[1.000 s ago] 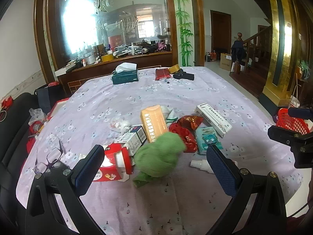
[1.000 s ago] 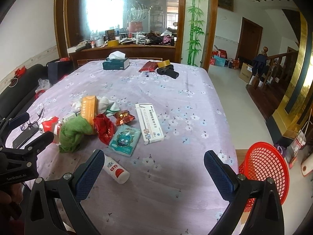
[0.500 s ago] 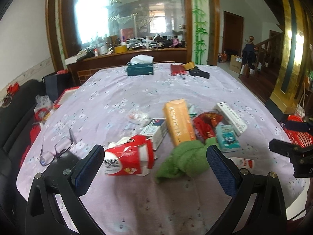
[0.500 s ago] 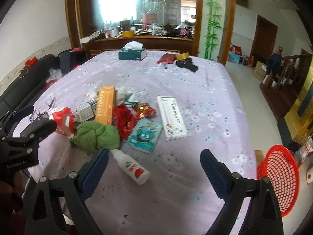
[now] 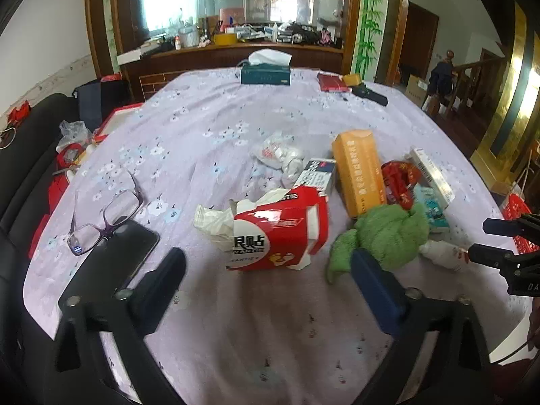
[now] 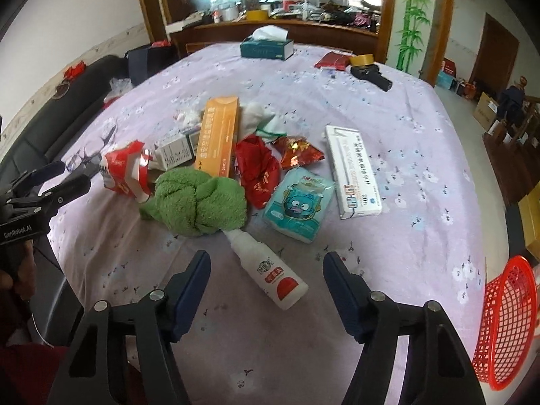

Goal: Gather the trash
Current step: 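Grasp the red snack wrapper with the left gripper while the right gripper grasps the white spray bottle, then carry both items to the red wastebasket and open both grippers to drop them, then return both tools to the table over the green towel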

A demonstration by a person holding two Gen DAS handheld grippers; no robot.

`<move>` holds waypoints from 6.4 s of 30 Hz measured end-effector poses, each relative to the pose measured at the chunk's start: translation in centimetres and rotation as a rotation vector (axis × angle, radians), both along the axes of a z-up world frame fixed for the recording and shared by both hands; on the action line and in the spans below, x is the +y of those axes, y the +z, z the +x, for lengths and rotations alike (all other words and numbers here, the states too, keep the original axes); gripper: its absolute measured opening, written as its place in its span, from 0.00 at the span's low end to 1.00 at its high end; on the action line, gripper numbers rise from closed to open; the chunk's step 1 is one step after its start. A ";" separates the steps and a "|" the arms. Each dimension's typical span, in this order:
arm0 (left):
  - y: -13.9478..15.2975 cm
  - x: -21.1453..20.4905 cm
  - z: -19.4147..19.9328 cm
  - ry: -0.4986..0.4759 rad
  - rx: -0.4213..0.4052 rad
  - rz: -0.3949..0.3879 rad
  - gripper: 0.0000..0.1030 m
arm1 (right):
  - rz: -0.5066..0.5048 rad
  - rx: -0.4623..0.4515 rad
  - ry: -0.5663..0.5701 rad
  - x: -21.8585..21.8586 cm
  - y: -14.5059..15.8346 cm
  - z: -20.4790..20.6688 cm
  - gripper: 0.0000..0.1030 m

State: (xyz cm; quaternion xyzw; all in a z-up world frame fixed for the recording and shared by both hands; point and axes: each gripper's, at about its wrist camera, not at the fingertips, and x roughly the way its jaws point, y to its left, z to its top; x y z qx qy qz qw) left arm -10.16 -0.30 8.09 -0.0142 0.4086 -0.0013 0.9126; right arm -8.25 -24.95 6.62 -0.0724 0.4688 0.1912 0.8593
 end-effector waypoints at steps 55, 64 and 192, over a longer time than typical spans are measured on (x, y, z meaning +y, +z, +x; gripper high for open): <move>-5.7 -3.9 2.7 -0.367 0.248 -0.093 0.14 | 0.012 0.276 -0.037 1.8 -5.7 1.8 0.35; -2.3 -5.7 1.3 -0.403 0.153 -0.107 0.12 | 0.047 0.206 -0.069 -0.2 -3.4 0.8 0.32; 0.2 -9.8 7.6 -0.294 0.160 -0.022 0.61 | 0.113 0.343 -0.285 -8.1 0.7 10.4 0.83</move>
